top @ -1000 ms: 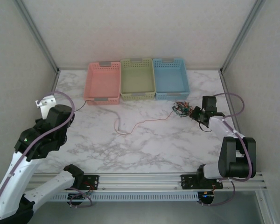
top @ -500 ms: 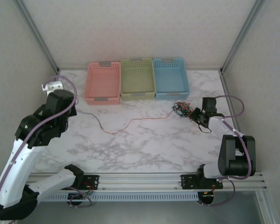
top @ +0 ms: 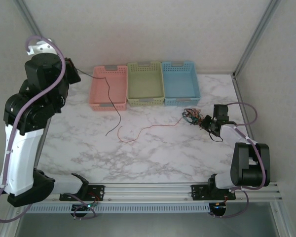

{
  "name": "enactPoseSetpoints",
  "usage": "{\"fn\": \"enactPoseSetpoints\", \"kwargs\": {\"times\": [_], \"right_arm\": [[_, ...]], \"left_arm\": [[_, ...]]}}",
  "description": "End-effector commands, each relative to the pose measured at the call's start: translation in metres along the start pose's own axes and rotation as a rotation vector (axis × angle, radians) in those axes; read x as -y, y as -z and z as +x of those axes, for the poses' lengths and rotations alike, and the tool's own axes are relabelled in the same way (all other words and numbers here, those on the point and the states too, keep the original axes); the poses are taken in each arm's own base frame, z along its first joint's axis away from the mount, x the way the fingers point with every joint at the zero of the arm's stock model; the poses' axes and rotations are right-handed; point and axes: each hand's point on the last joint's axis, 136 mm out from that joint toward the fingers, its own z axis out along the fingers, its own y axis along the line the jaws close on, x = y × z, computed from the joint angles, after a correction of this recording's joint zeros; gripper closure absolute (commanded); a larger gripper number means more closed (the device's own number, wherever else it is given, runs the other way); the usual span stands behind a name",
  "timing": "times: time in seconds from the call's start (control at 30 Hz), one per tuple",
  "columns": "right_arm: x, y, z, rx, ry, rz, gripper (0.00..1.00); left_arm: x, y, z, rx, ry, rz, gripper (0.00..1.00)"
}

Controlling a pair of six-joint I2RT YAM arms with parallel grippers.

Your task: Untangle the cables

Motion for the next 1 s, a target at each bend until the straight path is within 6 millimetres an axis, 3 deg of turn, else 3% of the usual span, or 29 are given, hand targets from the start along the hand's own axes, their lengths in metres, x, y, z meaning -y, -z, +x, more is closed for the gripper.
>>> {"fn": "enactPoseSetpoints", "kwargs": {"times": [0.0,0.33,0.57,0.77,0.97], "right_arm": [[-0.004,0.000,0.004,-0.002,0.003,-0.022,1.00],[-0.006,0.001,0.005,-0.004,0.012,-0.034,1.00],[-0.012,0.003,0.005,-0.006,0.018,-0.062,1.00],[-0.015,0.007,0.008,-0.012,0.027,-0.080,1.00],[-0.017,0.010,0.008,-0.008,0.029,-0.090,1.00]], "left_arm": [[0.009,0.001,-0.034,0.109,0.045,0.029,1.00],[0.042,-0.027,-0.080,0.238,-0.016,0.005,1.00],[0.057,-0.071,-0.082,0.264,-0.042,-0.020,1.00],[0.053,-0.144,-0.057,0.200,-0.046,-0.076,1.00],[0.027,-0.216,0.006,0.018,-0.018,-0.155,1.00]]}}
